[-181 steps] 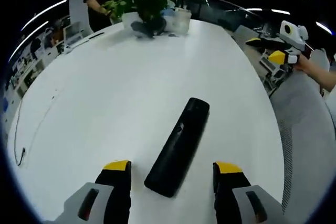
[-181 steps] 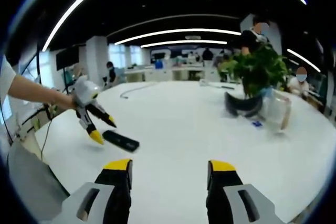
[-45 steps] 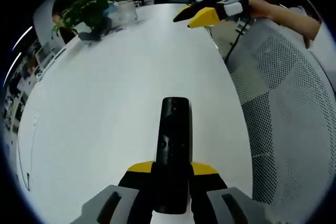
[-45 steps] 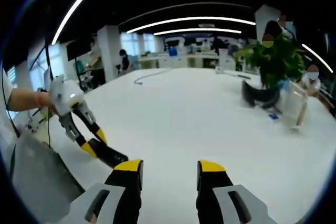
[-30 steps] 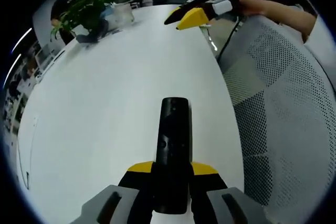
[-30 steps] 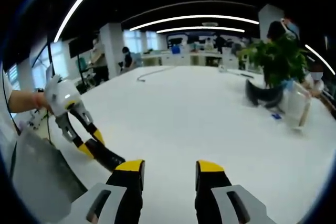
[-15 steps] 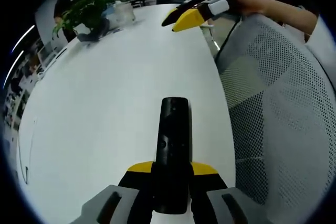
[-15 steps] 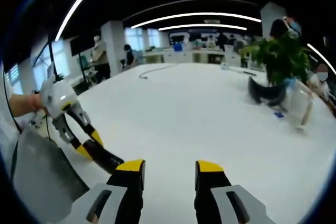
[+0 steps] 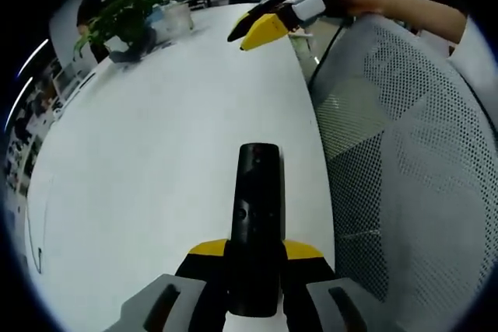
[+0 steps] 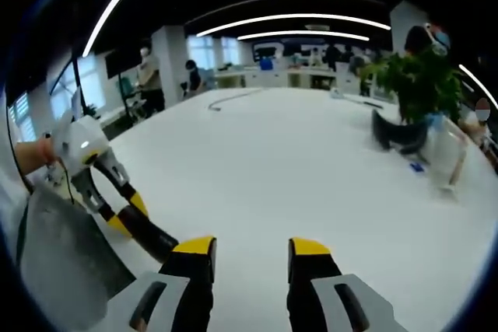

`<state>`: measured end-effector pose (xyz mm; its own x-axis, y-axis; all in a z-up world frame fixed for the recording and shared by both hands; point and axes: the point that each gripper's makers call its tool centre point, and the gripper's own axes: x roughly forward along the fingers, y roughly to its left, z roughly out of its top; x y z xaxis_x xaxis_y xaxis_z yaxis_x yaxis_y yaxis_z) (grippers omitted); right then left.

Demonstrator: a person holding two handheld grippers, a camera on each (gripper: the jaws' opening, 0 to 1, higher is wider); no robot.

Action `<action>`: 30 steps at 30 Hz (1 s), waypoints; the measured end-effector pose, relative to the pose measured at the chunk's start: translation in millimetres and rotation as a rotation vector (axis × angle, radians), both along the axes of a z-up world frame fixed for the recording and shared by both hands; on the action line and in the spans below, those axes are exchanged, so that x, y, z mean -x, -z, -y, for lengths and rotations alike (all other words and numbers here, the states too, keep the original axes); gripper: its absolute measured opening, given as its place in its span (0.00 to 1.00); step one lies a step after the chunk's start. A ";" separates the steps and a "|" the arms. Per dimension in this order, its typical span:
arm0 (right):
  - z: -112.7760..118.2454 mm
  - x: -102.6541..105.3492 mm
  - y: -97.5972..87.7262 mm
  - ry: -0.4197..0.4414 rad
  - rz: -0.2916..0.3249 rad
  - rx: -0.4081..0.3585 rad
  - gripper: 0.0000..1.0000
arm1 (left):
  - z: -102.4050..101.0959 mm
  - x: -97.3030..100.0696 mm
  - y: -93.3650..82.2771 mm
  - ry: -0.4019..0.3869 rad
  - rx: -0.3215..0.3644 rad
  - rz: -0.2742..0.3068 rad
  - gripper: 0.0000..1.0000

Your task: Press the specified remote control buttons in sequence, fully releasing each button before pressing the next.

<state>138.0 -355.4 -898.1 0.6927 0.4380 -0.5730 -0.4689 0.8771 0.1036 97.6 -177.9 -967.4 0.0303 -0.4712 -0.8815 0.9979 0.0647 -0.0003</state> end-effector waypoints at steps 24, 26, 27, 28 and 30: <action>-5.8 2.9 6.1 -0.047 -0.033 0.020 0.33 | -6.5 2.2 -2.8 -0.032 0.198 0.006 0.25; -5.5 2.8 6.1 -0.046 -0.033 0.020 0.33 | -12.1 1.4 -2.8 -0.061 0.189 0.006 0.25; -5.6 2.8 6.0 -0.046 -0.033 0.019 0.33 | -13.7 1.7 -2.8 -0.060 0.192 0.009 0.25; -5.7 2.9 6.0 -0.046 -0.033 0.018 0.33 | -16.2 2.7 -3.0 -0.063 0.193 0.007 0.25; -6.2 3.0 6.1 -0.048 -0.034 0.017 0.33 | -18.3 3.9 -2.8 -0.060 0.194 0.012 0.25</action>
